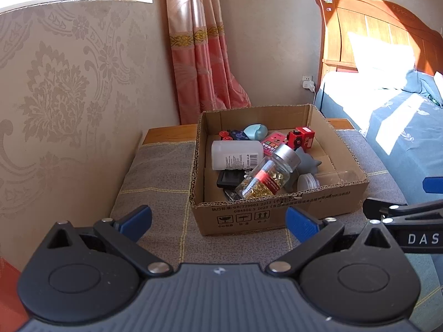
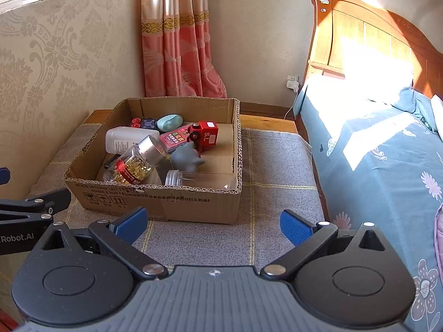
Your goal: Organize rigid objects
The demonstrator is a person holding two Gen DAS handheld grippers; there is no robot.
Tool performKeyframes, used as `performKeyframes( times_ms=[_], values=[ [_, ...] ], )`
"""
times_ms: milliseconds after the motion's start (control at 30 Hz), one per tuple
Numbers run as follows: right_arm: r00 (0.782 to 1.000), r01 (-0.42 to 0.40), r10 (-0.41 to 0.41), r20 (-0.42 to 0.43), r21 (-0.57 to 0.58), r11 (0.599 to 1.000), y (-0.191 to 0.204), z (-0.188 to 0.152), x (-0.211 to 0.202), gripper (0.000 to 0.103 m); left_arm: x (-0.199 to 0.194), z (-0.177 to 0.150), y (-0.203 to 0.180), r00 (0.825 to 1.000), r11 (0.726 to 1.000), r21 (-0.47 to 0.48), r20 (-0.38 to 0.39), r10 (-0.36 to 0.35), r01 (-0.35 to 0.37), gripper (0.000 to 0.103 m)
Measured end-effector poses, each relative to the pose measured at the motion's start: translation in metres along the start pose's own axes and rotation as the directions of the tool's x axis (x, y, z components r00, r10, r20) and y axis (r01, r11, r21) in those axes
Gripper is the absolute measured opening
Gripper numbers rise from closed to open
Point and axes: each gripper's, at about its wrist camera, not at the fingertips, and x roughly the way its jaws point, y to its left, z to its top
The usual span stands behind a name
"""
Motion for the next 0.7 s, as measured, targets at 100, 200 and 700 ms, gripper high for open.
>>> performKeyframes(
  times_ms=[100, 200, 700],
  values=[
    [1.000, 0.002, -0.002, 0.001, -0.001, 1.000, 0.0003, 0.0003, 0.0003, 0.103, -0.0001, -0.0002, 0.0002, 1.000, 1.000, -0.006, -0.003, -0.007, 0.007, 0.102],
    [1.000, 0.003, -0.003, 0.000, 0.001, 1.000, 0.0010, 0.0002, 0.0006, 0.103, -0.0002, 0.0000, -0.0002, 1.000, 1.000, -0.009, -0.006, -0.005, 0.005, 0.102],
    [1.000, -0.002, 0.002, 0.002, 0.000, 1.000, 0.0022, -0.0006, 0.0001, 0.103, -0.0042, 0.0000, 0.0002, 1.000, 1.000, -0.017, 0.006, 0.001, -0.001, 0.102]
  ],
)
